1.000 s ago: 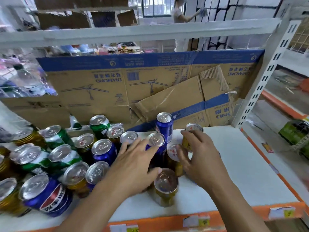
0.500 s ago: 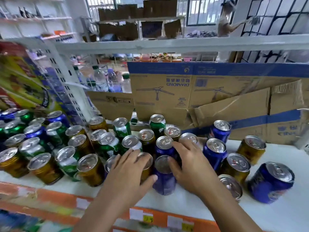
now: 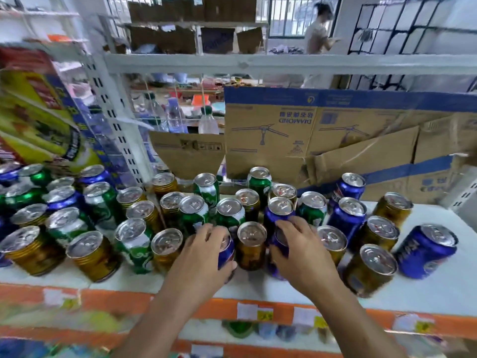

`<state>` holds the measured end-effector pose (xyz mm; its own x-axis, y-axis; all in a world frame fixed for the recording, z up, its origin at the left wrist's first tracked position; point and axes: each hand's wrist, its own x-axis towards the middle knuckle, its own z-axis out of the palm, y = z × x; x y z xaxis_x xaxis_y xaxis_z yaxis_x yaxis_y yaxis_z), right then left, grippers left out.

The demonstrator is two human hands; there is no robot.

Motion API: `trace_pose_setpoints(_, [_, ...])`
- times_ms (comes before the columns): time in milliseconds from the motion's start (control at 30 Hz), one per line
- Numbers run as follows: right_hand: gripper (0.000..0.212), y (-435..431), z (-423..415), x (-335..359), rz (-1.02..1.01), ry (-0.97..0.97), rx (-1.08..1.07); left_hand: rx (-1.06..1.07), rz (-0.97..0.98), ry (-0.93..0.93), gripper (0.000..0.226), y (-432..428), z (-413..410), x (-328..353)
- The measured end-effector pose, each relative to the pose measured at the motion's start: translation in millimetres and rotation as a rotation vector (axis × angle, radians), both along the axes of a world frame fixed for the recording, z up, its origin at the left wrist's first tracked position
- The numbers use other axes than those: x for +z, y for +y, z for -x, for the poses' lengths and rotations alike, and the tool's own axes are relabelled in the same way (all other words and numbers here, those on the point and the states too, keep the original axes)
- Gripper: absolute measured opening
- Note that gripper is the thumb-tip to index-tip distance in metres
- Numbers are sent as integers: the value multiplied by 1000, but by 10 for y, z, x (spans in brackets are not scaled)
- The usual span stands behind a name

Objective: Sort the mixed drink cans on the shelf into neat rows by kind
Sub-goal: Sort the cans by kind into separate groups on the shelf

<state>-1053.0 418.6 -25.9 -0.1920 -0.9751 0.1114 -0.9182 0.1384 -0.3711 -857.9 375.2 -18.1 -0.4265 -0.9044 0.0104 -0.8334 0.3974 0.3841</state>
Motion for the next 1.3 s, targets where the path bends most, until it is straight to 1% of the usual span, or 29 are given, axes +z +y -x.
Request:
trace_pose_setpoints(67, [62, 65, 1, -31, -2, -41, -10, -18, 26, 19, 44, -29, 5, -21])
trace_pose_setpoints(167, [68, 128, -9, -47, -5, -73, -1, -47, 136, -3, 40, -57, 26, -20])
trace_pose_setpoints(233, [65, 170, 23, 22, -18, -137, -27, -99, 213, -28, 43, -62, 90, -5])
trace_pose_setpoints(300, [62, 202, 138, 97, 10, -145, -100, -189, 230, -42, 46, -55, 206, 0])
trace_pose_setpoints(367, [58, 227, 332, 154, 3, -31, -195, -259, 203, -85, 50, -30, 350, -1])
trace_pose_setpoints(433, [55, 238, 510, 219, -124, 113, -223, -271, 195, -171, 55, -41, 471, -11])
trace_pose_setpoints(500, [58, 207, 606, 249, -294, 171, -168, -254, 182, -240, 56, -88, 550, 8])
trace_pose_setpoints(533, [62, 180, 628, 244, -346, 173, -132, -255, 165, -222, 54, -107, 573, 32])
trace_pose_setpoints(567, [65, 154, 664, 238, -366, 169, -100, -266, 150, -161, 51, -117, 618, 72])
trace_pose_setpoints(633, [65, 143, 766, 243, -323, 170, -69, -322, 138, 32, 45, -85, 768, 190])
trace_pose_setpoints(667, [63, 163, 862, 236, -293, 191, -74, -358, 134, 87, 45, -41, 901, 252])
trace_pose_setpoints(700, [60, 207, 968, 223, -294, 216, -83, -396, 125, 86, 46, 13, 1052, 298])
trace_pose_setpoints(767, [59, 327, 1165, 174, -358, 259, -73, -458, 138, -40, 50, 102, 1397, 315])
trace_pose_setpoints(833, [60, 421, 1338, 98, -415, 253, 8, -460, 141, -237, 53, 121, 1728, 235])
trace_pose_setpoints(867, [60, 438, 1422, 64, -422, 224, 50, -436, 111, -320, 55, 103, 1863, 183])
trace_pose_setpoints(933, [58, 425, 1596, 71, -389, 130, 103, -379, 47, -411, 64, 56, 2059, 111])
trace_pose_setpoints(1033, [68, 395, 1836, 180, -309, -72, 136, -328, -26, -434, 72, -15, 2196, 117])
trace_pose_setpoints(1133, [76, 417, 2031, 364, -228, -253, 157, -339, -118, -382, 61, -29, 2200, 298])
trace_pose_setpoints(1200, [72, 426, 2140, 472, -145, -376, 162, -326, -136, -313, 57, -39, 2181, 495])
trace_pose_setpoints(1300, [64, 414, 2283, 538, 2, -595, 175, -299, -146, -168, 58, -79, 2191, 802])
